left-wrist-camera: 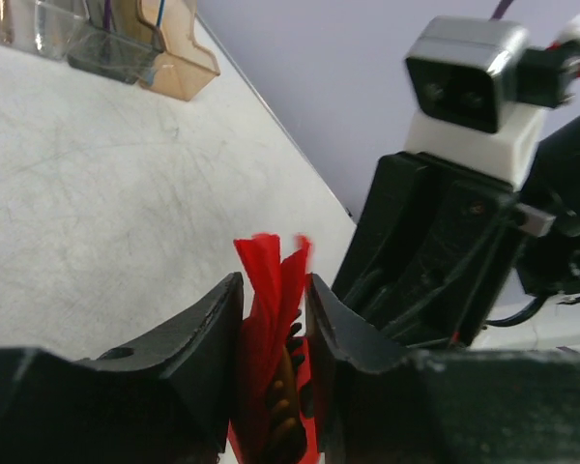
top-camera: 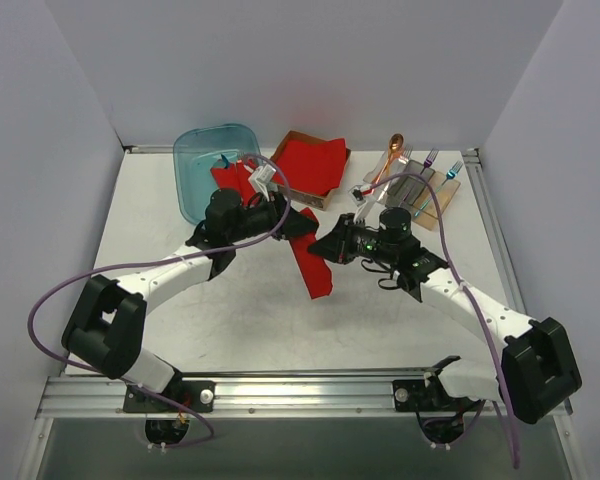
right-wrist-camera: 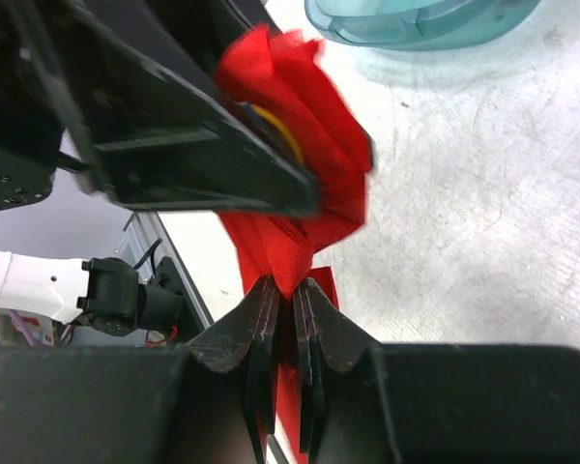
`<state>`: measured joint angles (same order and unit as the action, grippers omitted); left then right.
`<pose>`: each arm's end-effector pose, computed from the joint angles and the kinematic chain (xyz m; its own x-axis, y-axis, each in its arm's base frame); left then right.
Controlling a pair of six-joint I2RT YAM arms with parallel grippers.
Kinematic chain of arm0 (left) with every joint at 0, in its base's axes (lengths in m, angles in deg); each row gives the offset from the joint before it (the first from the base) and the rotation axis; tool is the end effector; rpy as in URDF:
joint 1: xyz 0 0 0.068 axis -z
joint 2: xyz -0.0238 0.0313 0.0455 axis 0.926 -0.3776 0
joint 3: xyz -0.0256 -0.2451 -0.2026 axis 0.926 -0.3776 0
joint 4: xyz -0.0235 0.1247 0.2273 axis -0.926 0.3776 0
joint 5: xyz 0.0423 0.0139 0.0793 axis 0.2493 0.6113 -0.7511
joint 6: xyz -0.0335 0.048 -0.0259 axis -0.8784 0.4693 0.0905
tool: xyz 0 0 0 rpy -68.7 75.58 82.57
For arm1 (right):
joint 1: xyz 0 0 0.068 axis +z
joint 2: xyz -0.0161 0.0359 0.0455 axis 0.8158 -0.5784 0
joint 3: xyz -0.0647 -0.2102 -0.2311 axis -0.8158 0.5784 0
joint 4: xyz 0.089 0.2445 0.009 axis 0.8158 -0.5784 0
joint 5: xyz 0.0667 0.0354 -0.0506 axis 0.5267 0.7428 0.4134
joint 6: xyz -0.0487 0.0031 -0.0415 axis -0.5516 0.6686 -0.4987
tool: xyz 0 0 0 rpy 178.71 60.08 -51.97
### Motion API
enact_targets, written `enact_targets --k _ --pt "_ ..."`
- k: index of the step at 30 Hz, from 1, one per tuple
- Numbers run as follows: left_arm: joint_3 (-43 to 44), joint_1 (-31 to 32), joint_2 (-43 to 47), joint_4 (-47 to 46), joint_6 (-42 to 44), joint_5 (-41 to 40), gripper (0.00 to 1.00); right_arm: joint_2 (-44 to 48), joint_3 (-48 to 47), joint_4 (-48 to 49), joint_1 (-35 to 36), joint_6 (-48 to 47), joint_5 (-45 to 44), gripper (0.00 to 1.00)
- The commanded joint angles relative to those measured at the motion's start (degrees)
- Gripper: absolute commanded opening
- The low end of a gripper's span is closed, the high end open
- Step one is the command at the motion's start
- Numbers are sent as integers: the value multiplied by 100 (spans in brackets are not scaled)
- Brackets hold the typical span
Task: Place the utensils on the paper napkin and roll it up
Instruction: Roll the napkin.
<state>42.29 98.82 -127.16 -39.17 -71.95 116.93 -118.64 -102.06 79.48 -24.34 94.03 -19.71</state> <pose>0.2869 -0.2055 0.3299 -0.6838 -0.2590 -0.6821 0.6051 0.3210 -0.7286 0.2212 0.1640 0.3393 -0.5398 0.1912 -0.8198 -0.7494 0.3346 0.5714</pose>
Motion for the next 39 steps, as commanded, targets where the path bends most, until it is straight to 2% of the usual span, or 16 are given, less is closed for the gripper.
enact_targets --k 1,5,8,12,15,20,23,25,32,36,39 --pt "-4 -86 283 -1064 -465 114 42 96 213 192 -44 128 45 0" --pt "-101 -138 265 -1476 -712 61 42 78 328 315 -36 199 54 0" --pt "-92 -147 177 -1548 -791 88 37 69 407 412 -36 243 54 0" --pt "-74 -147 46 -1531 -783 149 25 69 451 483 -36 287 54 0" --pt "-48 -156 -42 -1417 -704 290 23 87 469 500 -36 287 62 0" --pt "-83 -226 115 -592 -151 -70 51 104 469 456 -36 260 54 0" --pt "-92 -305 282 -222 113 -211 61 104 460 404 -36 225 45 0" --pt "-101 -341 379 -108 201 -220 64 87 442 369 -36 216 36 0" --pt "224 -332 256 517 535 -115 65 34 398 404 -27 225 62 0" --pt "373 -279 177 859 746 -132 59 16 372 377 -35 199 80 0" --pt "409 -244 151 913 799 -132 51 -10 363 351 -27 190 80 0"
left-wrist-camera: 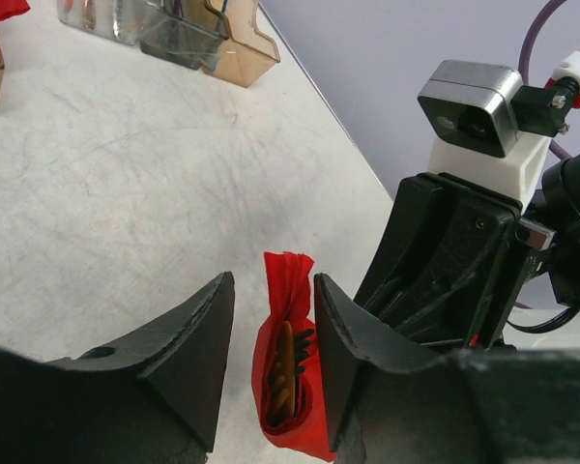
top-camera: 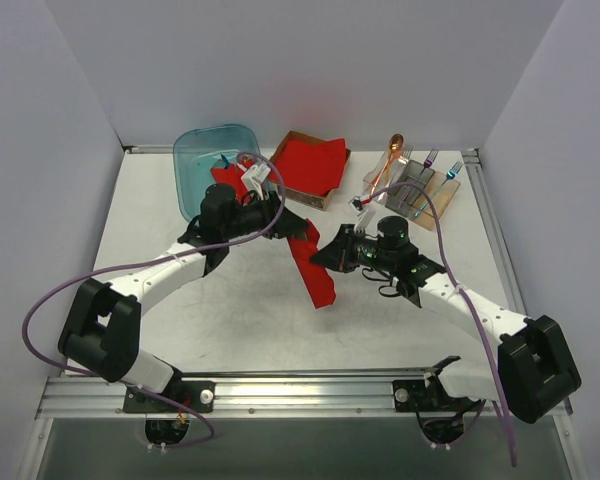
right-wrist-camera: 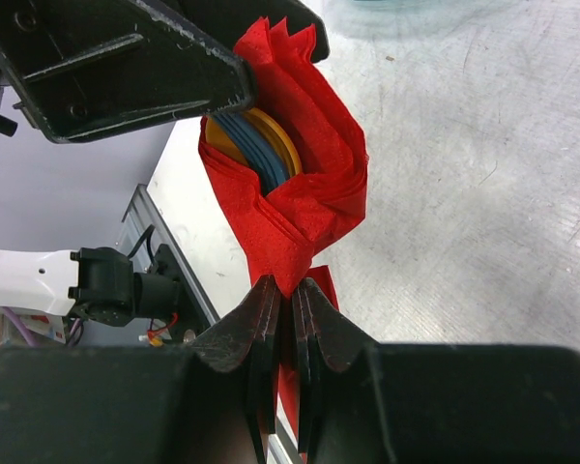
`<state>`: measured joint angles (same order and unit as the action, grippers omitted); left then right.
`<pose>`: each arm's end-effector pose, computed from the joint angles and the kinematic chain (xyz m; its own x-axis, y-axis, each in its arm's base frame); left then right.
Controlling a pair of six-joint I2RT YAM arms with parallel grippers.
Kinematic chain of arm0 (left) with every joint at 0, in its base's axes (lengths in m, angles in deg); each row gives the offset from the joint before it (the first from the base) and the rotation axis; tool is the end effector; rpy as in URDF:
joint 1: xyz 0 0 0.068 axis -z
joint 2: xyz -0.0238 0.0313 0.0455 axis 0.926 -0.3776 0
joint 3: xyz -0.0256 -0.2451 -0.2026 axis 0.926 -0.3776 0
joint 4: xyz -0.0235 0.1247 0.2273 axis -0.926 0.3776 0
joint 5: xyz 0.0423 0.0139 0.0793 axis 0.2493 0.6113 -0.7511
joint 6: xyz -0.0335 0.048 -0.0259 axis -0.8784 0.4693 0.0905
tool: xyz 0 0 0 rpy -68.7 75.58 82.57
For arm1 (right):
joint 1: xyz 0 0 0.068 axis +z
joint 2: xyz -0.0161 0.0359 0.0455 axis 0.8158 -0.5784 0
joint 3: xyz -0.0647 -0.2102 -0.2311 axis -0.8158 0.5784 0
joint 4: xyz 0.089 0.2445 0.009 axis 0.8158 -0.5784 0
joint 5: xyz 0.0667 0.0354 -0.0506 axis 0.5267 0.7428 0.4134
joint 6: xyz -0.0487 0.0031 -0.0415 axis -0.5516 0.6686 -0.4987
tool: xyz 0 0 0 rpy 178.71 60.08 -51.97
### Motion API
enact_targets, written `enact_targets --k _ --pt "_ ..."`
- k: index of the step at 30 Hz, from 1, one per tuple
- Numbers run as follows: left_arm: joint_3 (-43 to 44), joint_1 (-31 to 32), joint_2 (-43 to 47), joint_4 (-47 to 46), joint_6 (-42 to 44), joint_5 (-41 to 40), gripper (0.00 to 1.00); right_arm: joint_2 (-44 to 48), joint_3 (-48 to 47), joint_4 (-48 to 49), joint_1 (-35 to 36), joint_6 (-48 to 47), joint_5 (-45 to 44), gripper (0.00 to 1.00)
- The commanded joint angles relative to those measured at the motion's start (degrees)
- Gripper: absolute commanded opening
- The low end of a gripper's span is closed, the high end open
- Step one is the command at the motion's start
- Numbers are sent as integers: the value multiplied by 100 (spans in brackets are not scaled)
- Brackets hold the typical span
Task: Place the utensils on the paper napkin and roll it up
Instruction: Roll the napkin.
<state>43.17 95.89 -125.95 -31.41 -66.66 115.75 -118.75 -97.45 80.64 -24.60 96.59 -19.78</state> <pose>0.2935 -0.1878 0.3267 -0.6700 -0.2377 -0.7033 0.5805 0.4228 -0.6959 0.2168 0.1600 0.3127 -0.6135 0.1849 -0.7678 -0.6892 0.3493 0.6348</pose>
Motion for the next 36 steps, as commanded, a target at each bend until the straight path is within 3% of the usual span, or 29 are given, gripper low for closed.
enact_targets --k 1,7,10,15,19,21,22,27,29,30,36 --pt "330 58 22 163 288 -23 46 1 -98 244 -9 -66 87 0" --pt "418 93 -66 207 332 21 27 -25 -72 261 -1 -66 95 0" --pt "375 102 -66 163 323 -14 12 -8 -45 279 -9 -57 95 0" --pt "155 75 109 -65 174 -294 5 10 25 323 -1 -30 52 0" --pt "-3 58 250 -407 -37 -462 5 10 95 384 -1 5 43 0" --pt "32 58 250 -417 -55 -427 17 1 104 376 -1 13 16 0" --pt "49 49 250 -426 -55 -401 42 1 104 376 -1 22 8 0" --pt "-56 -48 557 -426 -55 -541 92 62 43 288 -1 5 -89 0" --pt "-143 -83 785 -408 -28 -603 98 106 43 288 -1 22 -176 0" --pt "-214 -92 865 -417 -37 -673 94 141 34 288 -1 31 -212 0" --pt "-1154 -92 1199 -1092 -362 -691 94 282 -1 647 -9 347 -564 0"
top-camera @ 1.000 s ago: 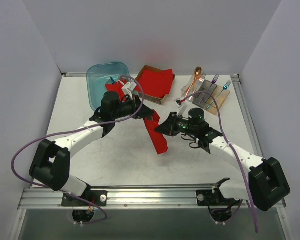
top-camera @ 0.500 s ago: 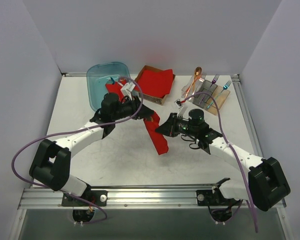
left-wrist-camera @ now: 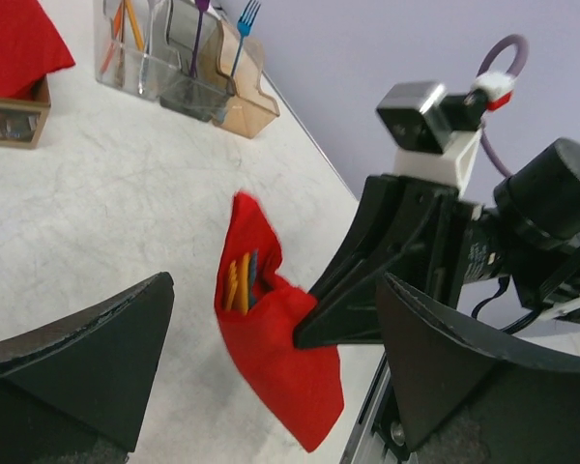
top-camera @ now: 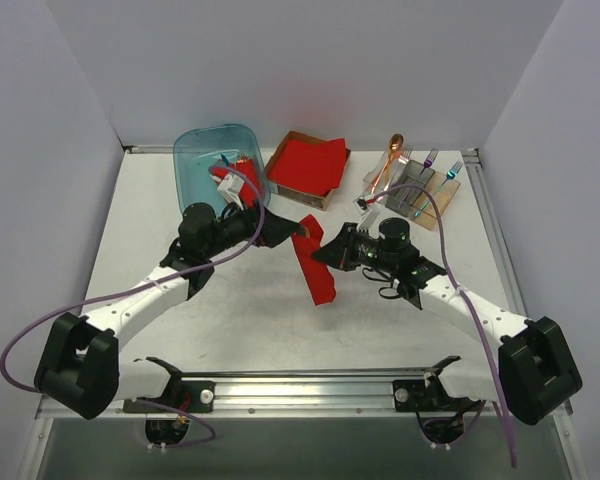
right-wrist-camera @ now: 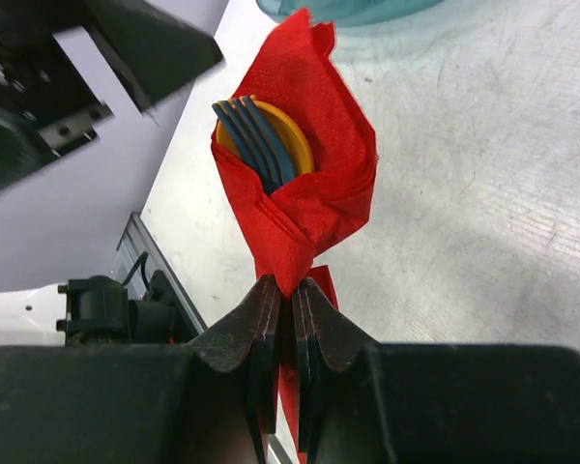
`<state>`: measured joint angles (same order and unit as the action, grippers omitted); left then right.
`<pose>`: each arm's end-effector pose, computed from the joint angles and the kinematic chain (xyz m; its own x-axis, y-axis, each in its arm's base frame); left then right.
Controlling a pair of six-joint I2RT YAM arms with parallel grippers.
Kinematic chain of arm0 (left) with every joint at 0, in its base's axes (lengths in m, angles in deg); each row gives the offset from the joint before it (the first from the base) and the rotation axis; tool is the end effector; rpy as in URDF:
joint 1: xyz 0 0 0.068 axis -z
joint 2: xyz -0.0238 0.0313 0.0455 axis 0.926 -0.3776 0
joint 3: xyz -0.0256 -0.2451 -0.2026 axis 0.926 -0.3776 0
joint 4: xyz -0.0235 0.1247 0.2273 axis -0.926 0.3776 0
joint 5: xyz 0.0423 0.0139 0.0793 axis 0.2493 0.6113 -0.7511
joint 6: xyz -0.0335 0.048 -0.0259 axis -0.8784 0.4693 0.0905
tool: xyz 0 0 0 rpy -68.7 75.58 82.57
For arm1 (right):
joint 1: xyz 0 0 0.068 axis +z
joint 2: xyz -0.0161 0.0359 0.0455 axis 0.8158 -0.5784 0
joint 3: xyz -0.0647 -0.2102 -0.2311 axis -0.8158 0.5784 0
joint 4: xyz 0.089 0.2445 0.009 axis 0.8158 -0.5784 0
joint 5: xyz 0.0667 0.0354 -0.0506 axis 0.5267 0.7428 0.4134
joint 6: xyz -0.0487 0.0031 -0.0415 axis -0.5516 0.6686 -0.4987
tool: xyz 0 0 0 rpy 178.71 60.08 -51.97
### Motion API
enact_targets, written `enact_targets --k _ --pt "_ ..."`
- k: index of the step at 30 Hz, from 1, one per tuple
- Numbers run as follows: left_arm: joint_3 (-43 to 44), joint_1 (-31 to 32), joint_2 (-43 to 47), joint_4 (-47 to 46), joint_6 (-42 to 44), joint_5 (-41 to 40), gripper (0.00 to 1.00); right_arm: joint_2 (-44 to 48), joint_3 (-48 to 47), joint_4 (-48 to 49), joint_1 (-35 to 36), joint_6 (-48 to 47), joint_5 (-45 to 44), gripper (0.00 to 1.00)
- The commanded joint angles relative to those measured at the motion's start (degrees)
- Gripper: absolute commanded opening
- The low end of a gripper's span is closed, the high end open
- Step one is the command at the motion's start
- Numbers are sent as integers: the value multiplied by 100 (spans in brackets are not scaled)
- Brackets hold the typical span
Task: Place the utensils on the paper napkin and roll it up
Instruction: Roll the napkin.
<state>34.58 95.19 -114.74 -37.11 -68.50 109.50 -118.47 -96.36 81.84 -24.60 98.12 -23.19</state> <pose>0.2516 -0.1560 0.3435 -0.5552 -0.3677 -0.7461 0.5993 0.4452 -0.6653 0.2173 0.1575 0.3094 -0.6123 0.2294 -0.7566 -0.6569 0.3849 0.6484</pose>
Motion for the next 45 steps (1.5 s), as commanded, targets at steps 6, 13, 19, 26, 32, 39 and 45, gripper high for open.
enact_targets --k 6,13,19,26,32,39,45 --pt "-990 101 52 -1419 -565 49 94 201 -330 905 8 511 -390 0" --pt "-1166 408 -132 -2114 -820 -4 94 78 -471 1336 140 739 -688 0" --pt "-1131 637 -343 -2544 -864 -101 94 -71 -489 1723 316 958 -934 0" --pt "-1034 708 -493 -2650 -750 -92 94 -229 -453 2267 360 1337 -1031 0" --pt "-1052 708 -581 -3071 -873 -31 94 -308 -436 2540 421 1539 -1075 0" --pt "-1025 708 -677 -3476 -1075 66 92 -440 -269 2918 448 1794 -1172 0" --pt "-1008 708 -774 -3590 -1145 180 67 -520 -234 3033 448 1856 -1216 0"
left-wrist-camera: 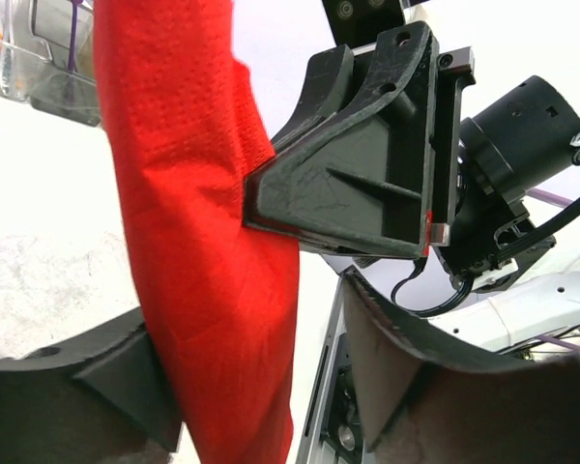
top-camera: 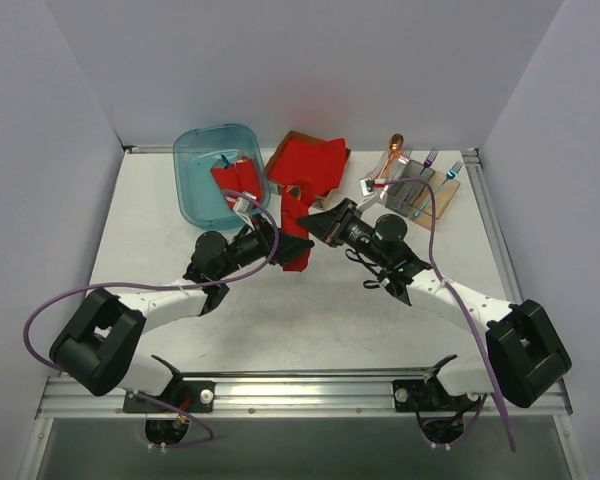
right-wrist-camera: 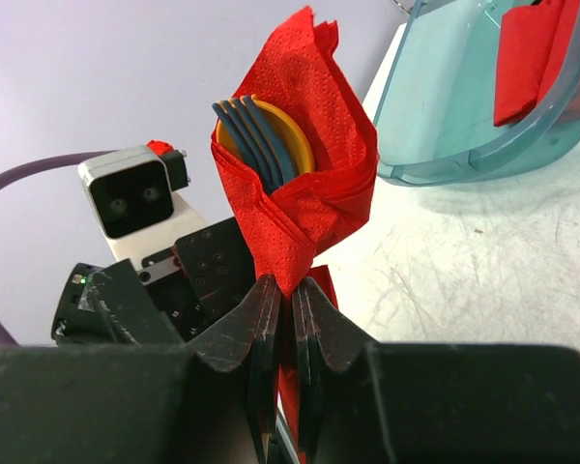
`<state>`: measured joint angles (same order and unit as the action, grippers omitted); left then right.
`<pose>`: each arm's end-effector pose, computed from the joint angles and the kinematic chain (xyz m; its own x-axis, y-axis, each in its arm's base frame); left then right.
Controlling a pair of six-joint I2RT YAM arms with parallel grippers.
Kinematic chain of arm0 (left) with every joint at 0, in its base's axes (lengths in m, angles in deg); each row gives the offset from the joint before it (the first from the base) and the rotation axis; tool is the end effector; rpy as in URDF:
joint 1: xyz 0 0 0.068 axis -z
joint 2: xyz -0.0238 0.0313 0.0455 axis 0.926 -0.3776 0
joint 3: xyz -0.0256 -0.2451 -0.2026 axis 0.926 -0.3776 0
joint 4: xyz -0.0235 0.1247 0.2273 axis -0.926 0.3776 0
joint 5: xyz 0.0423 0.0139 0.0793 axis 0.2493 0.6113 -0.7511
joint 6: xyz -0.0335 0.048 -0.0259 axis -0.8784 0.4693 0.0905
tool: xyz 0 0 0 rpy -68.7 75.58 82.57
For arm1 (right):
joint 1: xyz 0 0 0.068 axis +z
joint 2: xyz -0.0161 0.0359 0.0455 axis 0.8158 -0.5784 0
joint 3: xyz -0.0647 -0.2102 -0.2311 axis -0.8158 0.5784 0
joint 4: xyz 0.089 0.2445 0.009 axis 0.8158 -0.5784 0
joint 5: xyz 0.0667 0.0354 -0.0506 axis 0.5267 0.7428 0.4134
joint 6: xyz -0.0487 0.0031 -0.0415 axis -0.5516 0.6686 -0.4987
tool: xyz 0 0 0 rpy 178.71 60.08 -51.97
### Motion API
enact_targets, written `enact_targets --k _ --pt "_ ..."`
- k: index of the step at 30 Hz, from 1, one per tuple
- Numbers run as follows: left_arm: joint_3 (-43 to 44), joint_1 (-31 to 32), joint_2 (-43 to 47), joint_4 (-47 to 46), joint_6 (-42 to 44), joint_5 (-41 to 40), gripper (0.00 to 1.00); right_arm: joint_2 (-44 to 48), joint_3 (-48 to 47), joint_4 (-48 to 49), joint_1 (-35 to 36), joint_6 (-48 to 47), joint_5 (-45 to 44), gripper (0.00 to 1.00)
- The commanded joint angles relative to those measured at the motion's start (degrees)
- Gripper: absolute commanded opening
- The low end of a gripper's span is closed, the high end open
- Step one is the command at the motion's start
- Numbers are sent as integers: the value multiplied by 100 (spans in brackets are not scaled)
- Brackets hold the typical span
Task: Place the utensils on the paper napkin and roll it up
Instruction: Roll the napkin.
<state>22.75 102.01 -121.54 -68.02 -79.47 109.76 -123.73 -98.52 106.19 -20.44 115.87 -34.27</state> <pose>0.2314 -0.1851 0.3027 -0.5952 -0.4384 -0.6734 0.6591 0.2130 -0.7212 0.2292 0.1789 0.3486 -0.5509 0.5415 -0.6350 -0.6520 0.1958 0.7325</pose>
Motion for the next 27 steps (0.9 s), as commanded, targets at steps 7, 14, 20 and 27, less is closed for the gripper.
enact_targets --k 7,14,20,27 --pt "175 17 -156 -544 -84 189 53 -10 -8 607 41 81 -117 0" --pt "210 -27 -139 -535 -101 215 53 33 35 519 59 19 -143 0" --pt "403 -115 -156 -334 -101 461 62 33 35 457 76 -16 -108 0" --pt "430 -220 -218 -333 -189 532 56 69 71 448 103 -34 -117 0"
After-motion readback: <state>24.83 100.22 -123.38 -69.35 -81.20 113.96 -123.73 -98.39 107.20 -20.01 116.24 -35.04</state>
